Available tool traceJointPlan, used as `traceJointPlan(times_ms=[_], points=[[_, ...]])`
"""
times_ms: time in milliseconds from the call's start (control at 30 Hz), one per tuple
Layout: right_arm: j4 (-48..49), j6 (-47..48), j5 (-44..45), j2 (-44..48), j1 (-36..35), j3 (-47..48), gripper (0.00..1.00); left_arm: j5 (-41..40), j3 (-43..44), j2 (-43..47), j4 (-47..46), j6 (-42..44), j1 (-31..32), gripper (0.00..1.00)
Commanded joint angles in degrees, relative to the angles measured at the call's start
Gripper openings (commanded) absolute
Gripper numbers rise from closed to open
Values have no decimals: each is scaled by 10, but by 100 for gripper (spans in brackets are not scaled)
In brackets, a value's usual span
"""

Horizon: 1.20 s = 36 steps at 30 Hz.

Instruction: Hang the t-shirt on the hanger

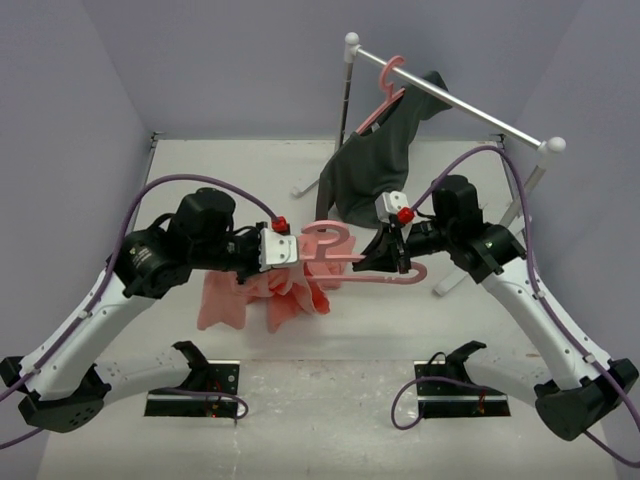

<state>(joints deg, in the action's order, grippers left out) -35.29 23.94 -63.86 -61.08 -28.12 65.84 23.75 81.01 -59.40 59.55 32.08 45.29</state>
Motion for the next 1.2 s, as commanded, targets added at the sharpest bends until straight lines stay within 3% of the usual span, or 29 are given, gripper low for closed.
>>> traceJointPlan(times_ms=[0, 100, 167, 233, 333, 467, 533, 633, 667, 733, 833, 1000, 1100, 1167], points=[[103, -41, -19, -17, -42, 34, 0, 75, -22, -16, -138, -17, 15, 15], [108, -40, -4, -35, -66, 49, 0, 69, -41, -9, -164, -28, 15, 11], [105, -42, -10, -45, -69, 61, 0, 56, -48, -9, -169, -32, 15, 0], [121, -58, 8, -40, -69, 51, 0, 33, -54, -4, -178, -40, 15, 0], [151, -98, 83, -15, -67, 25, 0, -27, -71, 22, -205, -67, 14, 0], [180, -198, 254, 35, -59, -3, 0, -123, -110, 68, -251, -104, 14, 0], [184, -293, 400, 85, -55, -28, 33, -191, -139, 93, -283, -136, 14, 0], [212, -370, 515, 184, -56, -84, 95, -242, -175, 113, -323, -159, 14, 0], [227, -397, 542, 213, -56, -102, 99, -267, -181, 116, -331, -168, 14, 0], [250, -428, 559, 264, -55, -135, 99, -313, -205, 126, -356, -190, 14, 0], [254, -455, 509, 277, -55, -161, 99, -327, -234, 143, -394, -199, 13, 0], [318, -591, 365, 191, -56, -225, 99, -337, -275, 147, -446, -222, 12, 0], [437, -657, 330, 154, -65, -295, 99, -348, -283, 137, -449, -234, 9, 0], [468, -694, 377, 137, -77, -317, 99, -359, -289, 130, -446, -243, 1, 0]])
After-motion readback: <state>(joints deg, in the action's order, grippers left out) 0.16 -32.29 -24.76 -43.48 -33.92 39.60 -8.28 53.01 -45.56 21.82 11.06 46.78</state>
